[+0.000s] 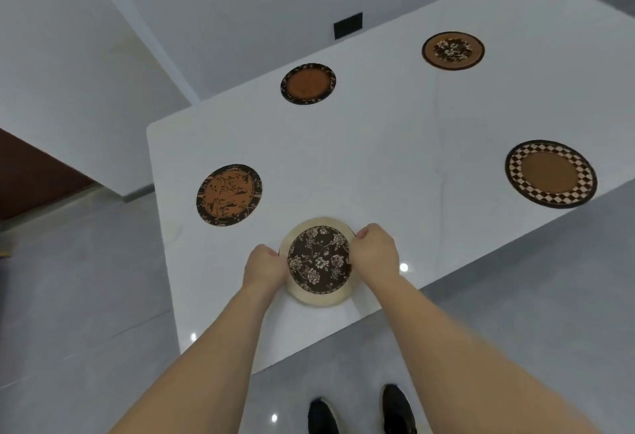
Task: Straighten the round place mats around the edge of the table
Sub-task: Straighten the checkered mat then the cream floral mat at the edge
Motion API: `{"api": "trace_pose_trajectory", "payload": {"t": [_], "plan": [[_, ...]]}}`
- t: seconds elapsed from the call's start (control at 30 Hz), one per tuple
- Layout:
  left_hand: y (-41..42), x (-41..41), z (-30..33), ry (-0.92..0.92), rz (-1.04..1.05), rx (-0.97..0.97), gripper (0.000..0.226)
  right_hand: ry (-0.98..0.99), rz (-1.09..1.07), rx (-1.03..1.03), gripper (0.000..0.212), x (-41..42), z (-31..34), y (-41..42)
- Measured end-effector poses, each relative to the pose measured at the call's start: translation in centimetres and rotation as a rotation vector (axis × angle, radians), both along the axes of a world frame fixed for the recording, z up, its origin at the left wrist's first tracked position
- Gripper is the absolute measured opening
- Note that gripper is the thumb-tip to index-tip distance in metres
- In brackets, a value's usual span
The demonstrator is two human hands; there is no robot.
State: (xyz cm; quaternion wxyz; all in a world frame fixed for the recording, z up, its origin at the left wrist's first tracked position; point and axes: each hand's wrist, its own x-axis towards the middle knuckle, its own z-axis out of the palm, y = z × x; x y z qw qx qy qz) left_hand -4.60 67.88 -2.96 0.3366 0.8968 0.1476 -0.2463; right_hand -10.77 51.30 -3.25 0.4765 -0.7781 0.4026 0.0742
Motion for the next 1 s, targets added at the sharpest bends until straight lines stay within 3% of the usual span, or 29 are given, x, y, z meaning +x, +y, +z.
{"api": "trace_pose_trajectory", "payload": {"t": [0.17,0.37,0.53,0.63,1.0], "plan": [[-7.5,-0.9,-0.5,0.089,0.042,-0.158,0.017,-0.047,0.054,-0.064,0.009,-2.2,-1.5,-9.2],[-13.1,-2.0,-3.4,0.106,0.038,-0.292,0.016,-0.122,0.296,-0.314,0.01,-3.6,-4.1,-16.9],[-15.2,-2.7,-5.4,0.098,0.009,-0.223,0.012,-0.274,0.391,-0.533,0.009,-4.6,-7.1,-18.8],[-15.0,-2.2,-5.0,0.085,-0.011,-0.227,0.02,-0.342,0.294,-0.629,0.008,-4.9,-8.2,-18.6],[-13.5,-1.0,-3.4,0.118,-0.166,-0.112,0.02,-0.309,0.4,-0.567,0.011,-4.2,-8.6,-19.3]]}}
